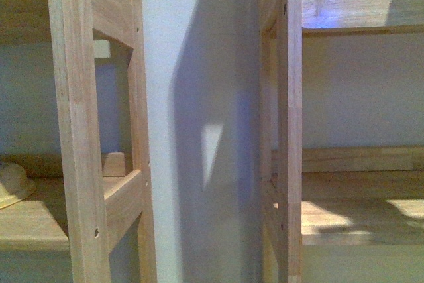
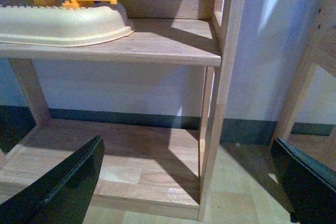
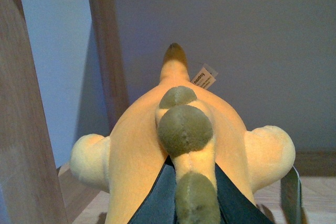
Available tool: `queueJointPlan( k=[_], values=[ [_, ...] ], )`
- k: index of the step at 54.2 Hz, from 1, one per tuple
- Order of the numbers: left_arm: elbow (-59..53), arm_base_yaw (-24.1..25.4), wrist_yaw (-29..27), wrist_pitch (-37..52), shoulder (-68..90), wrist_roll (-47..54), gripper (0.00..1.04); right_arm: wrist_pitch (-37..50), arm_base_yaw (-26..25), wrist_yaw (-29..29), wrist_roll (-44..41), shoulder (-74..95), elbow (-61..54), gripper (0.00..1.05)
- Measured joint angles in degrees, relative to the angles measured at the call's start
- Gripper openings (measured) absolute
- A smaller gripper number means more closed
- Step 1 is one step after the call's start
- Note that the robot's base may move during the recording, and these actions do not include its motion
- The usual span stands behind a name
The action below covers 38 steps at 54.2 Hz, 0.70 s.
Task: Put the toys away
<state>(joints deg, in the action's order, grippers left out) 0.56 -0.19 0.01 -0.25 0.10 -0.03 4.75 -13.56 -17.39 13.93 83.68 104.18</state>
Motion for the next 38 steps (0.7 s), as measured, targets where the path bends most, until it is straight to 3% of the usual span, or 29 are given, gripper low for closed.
queueJointPlan(
  k=[38],
  values=[
    [0.0,0.0,0.0,0.0,0.0,0.0,0.99,3.3,7.5,4.2,2.4,12.7,6.9,0.06]
  ],
)
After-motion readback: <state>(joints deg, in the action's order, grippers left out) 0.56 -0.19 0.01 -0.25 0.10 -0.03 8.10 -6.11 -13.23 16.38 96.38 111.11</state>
